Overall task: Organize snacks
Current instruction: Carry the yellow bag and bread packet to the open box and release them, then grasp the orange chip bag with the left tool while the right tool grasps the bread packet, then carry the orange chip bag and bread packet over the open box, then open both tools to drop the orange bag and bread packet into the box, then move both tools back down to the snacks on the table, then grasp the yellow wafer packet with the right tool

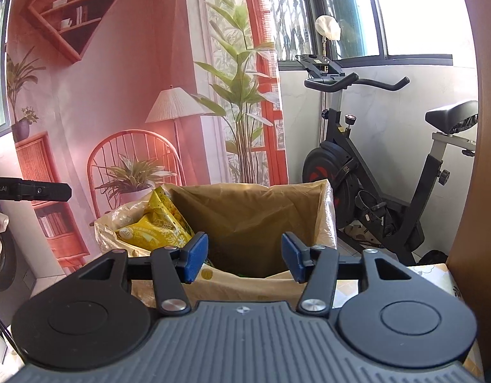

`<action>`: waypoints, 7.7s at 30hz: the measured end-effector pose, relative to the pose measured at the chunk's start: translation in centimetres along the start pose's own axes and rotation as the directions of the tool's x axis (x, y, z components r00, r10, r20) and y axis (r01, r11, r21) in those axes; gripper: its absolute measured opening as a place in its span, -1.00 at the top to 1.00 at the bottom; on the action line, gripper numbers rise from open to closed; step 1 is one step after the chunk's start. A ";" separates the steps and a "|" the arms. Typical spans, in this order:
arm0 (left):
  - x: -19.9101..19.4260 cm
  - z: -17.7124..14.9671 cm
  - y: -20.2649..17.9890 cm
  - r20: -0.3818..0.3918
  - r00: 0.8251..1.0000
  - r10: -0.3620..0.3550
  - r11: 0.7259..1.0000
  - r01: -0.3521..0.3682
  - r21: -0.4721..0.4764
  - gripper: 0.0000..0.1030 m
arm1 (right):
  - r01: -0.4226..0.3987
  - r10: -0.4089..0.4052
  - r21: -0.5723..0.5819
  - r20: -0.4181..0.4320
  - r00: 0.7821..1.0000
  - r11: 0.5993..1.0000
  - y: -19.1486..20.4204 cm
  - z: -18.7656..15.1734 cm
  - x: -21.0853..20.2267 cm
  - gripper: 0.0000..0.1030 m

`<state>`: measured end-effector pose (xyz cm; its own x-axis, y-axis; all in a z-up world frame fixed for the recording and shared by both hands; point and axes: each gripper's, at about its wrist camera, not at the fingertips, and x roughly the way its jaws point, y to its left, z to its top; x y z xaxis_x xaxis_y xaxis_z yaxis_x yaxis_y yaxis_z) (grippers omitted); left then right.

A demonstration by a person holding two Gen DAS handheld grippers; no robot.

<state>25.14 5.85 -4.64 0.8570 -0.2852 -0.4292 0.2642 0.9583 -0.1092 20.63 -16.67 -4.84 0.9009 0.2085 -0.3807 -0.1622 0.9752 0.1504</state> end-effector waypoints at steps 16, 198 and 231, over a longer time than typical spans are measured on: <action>-0.3 -9.7 6.5 -0.149 0.989 0.016 0.998 -0.024 -0.051 -0.74 | 0.038 -0.032 0.030 -0.175 0.984 0.999 1.4 -11.3 0.7 -0.39; 2.2 -10.0 4.4 -0.197 0.973 0.119 0.987 -0.138 -0.088 -0.62 | 0.181 -0.058 0.238 -0.447 0.893 0.954 -3.6 -18.1 0.9 -0.17; 2.6 -13.6 4.8 -0.261 0.960 0.105 0.977 -0.149 -0.155 -0.60 | 0.260 -0.142 0.175 -0.498 0.856 0.950 -1.4 -19.1 0.1 -0.15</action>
<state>22.61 9.94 -18.49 0.7342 -0.1683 -0.6577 0.0617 0.9813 -0.1822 13.25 -16.63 -22.54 0.5934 0.0763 -0.8012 0.1506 0.9674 0.2037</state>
